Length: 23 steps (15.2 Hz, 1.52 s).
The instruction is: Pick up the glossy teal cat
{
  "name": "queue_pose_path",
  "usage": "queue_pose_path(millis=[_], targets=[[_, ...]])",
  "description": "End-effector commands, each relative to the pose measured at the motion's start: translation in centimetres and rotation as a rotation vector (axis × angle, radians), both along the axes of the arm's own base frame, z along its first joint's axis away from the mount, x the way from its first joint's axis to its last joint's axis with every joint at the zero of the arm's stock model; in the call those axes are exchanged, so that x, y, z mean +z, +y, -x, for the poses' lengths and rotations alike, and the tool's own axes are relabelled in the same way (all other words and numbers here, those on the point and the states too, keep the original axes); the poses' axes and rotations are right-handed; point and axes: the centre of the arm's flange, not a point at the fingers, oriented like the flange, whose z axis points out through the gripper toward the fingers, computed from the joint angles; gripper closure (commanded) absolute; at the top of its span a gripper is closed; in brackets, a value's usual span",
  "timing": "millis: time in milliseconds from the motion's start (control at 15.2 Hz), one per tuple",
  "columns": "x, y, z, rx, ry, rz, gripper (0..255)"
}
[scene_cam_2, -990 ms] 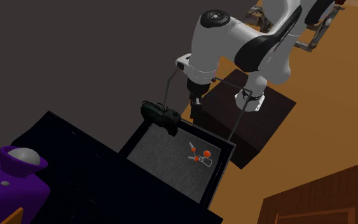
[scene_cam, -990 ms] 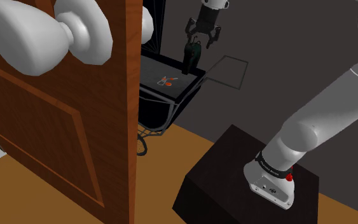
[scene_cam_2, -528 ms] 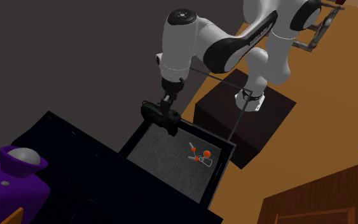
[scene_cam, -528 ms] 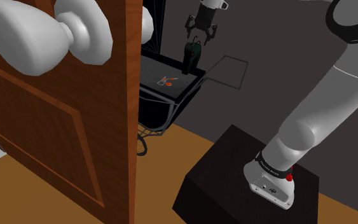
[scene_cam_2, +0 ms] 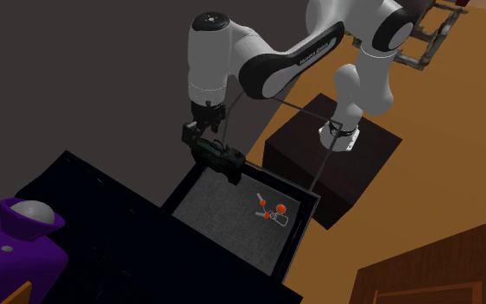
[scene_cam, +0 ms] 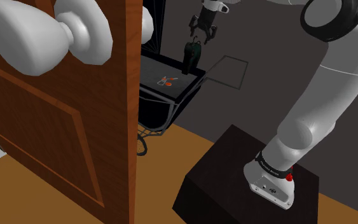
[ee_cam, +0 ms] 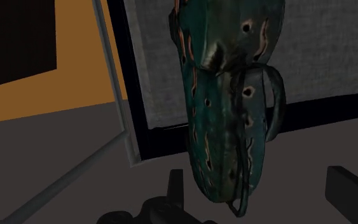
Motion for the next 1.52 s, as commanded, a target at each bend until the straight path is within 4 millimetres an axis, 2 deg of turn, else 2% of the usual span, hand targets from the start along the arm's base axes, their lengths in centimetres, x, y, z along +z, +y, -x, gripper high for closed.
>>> queue_pose_path(millis=[0,264,396,462,1056,1452], targets=[[-0.9,-0.2,-0.1,-0.008,-0.002,-0.001,0],[-3.3,-0.2,-0.1,-0.008,-0.002,-0.001,0],[-3.3,-0.2,-0.1,-0.008,-0.002,-0.001,0],[-3.3,-0.2,0.0,-0.008,-0.002,-0.001,255],[-3.3,-0.2,-0.1,-0.008,-0.002,-0.001,255],[-0.1,-0.2,-0.1,-0.008,-0.002,-0.001,255]])
